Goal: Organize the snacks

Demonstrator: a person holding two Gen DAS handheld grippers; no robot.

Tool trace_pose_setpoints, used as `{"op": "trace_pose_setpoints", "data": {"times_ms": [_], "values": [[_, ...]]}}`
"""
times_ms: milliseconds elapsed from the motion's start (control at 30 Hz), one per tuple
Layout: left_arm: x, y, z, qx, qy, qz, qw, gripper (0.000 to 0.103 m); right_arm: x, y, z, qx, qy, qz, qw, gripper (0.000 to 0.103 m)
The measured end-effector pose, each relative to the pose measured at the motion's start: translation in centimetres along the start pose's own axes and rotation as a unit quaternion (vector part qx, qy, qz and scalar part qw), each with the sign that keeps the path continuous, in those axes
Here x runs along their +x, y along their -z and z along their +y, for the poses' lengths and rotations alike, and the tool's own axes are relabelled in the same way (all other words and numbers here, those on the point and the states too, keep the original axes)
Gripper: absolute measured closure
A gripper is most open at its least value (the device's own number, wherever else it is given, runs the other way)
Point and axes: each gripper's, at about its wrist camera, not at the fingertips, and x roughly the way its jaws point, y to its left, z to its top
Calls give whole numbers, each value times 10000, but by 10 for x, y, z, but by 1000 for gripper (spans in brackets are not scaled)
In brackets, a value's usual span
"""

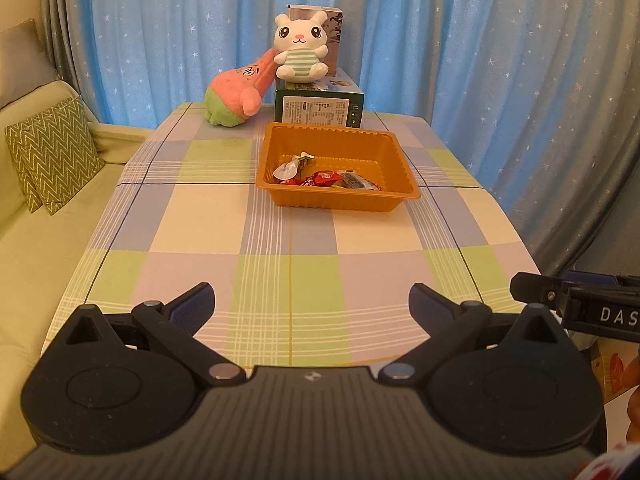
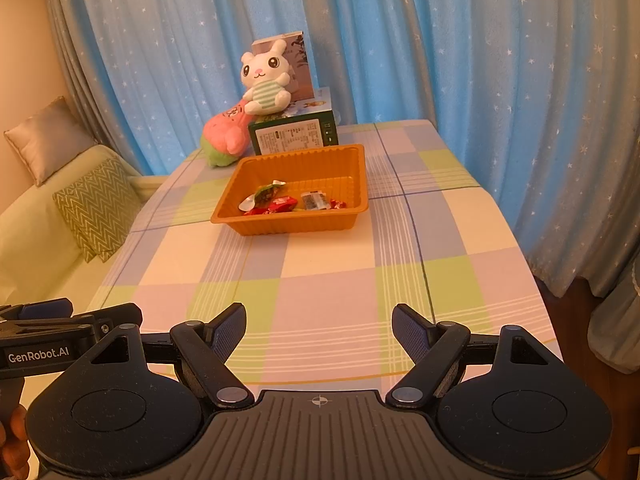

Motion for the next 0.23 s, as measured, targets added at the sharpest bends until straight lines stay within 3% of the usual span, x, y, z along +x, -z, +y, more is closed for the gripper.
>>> {"op": "trace_pose_setpoints", "data": {"times_ms": [233], "values": [[-2, 2, 3, -99, 110, -113, 9998, 0, 0, 0, -1, -6, 17, -1, 10000, 23]]}}
